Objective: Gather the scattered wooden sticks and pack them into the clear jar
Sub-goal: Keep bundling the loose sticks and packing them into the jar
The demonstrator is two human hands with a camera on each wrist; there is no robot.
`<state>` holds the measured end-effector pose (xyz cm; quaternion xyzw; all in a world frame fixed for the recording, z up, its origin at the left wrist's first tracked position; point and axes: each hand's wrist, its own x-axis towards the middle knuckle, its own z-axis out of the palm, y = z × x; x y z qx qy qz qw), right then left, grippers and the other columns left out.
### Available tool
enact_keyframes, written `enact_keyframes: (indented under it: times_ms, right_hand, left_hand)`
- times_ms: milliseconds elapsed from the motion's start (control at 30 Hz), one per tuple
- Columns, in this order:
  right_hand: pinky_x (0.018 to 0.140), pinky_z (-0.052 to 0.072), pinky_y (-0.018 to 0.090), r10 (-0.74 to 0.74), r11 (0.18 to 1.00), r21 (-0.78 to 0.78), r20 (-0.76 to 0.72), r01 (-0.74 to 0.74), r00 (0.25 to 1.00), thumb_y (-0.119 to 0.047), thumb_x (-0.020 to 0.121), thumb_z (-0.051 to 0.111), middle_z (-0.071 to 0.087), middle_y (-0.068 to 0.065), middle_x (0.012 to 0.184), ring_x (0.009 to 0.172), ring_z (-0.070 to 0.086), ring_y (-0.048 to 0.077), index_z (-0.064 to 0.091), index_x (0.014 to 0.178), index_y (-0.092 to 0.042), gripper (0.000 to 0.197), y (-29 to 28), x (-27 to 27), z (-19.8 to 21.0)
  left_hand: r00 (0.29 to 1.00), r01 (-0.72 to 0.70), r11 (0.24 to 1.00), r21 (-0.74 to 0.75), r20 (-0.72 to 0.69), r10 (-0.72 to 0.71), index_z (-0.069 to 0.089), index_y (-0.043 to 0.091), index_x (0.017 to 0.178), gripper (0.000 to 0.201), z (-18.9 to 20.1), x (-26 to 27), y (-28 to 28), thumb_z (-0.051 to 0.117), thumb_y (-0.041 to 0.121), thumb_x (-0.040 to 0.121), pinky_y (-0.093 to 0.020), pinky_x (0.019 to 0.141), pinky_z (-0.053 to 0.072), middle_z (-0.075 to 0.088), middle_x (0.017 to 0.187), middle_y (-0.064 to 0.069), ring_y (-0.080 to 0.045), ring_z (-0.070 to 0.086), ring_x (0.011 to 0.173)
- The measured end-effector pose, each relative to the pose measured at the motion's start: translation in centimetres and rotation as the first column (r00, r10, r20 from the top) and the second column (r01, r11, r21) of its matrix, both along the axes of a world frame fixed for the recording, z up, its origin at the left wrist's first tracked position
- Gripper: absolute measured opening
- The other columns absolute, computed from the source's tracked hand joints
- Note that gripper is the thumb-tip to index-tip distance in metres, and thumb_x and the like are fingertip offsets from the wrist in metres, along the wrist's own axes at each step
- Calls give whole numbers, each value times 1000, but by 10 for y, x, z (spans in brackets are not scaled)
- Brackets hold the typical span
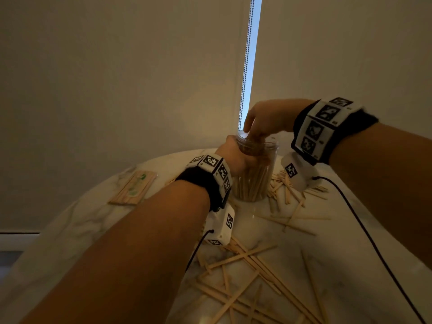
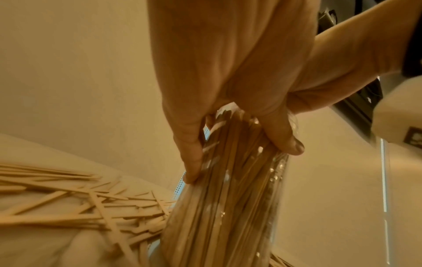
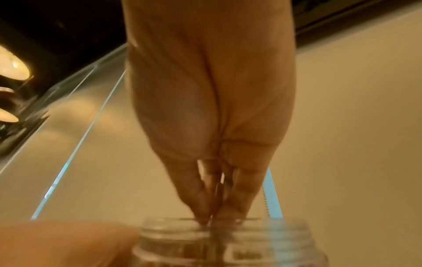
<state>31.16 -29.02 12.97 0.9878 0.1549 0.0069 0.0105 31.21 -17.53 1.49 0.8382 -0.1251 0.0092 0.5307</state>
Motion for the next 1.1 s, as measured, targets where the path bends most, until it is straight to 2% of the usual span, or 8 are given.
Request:
enact_keyframes:
  times_ms: [167,267,433,567,700,833,933,1100]
  right_hand:
    - [69,45,24,-6,991,133,73,-4,997,-24,90,67,71,-7,91,83,61,10,78,99,-20,15,-9,-7,-11]
    - [75,60,28,-27,917,398,44,7,999,-22,93,65,74,-4,89,82,71,12,76,100,-16,15,-18,-23,-9]
    - [63,59,29,-84,843,533,273,-78,958,-26,96,61,71,-2,76,65,70,13,70,92,-14,16,-36,-86,-7]
    - [53,51,23,-136,928,333,-121,169,983,-42,97,57,72,1,67,51,67,11,67,90,-12,33,-52,-146,-41]
    - [75,61,34,-308,947,-73,-477,312,824,-69,91,43,76,5,76,60,74,18,65,98,-8,65,-63,-195,-84]
    - [75,60,32,-272,959,-72,-502,274,821,-85,78,37,75,12,84,67,75,21,70,98,-2,92,-55,-219,-110]
    - [82,56,33,-109,989,29,-499,142,860,-92,68,40,73,12,100,84,71,20,67,97,-4,97,-35,-229,-117]
    - [83,57,32,90,994,91,-426,-57,900,-80,54,71,68,-2,101,92,65,19,69,106,-19,80,0,-246,-133]
  left_hand:
    - [1000,13,1000,23,-5,-13,68,16,109,58,10,-18,1,91,38,61,-36,76,61,76,92,-1,-18,73,88]
    - [998,10,997,72,-57,-6,63,17,103,29,21,-36,4,80,27,82,-27,68,54,67,90,3,-18,66,93]
    - [989,-22,877,481,-116,88,49,11,140,82,31,-67,20,73,59,78,-38,99,50,58,130,-9,-24,58,110]
    - [987,29,692,721,-130,95,65,12,126,65,31,-103,48,74,57,80,-30,88,48,65,125,-5,-23,60,106]
    - [968,93,468,879,-190,164,66,7,102,56,22,-150,83,68,60,84,-24,57,45,66,99,-8,-20,57,77]
    - [919,144,568,810,-322,226,58,7,119,77,8,-203,99,72,67,74,-28,63,57,66,103,-11,-23,66,90]
    - [941,190,493,849,-300,155,47,11,133,97,-10,-233,90,69,77,67,-30,77,53,61,120,-5,-21,61,101]
    - [979,163,541,825,-201,12,54,10,129,57,-19,-255,63,65,51,90,-33,92,48,61,126,-9,-26,59,112]
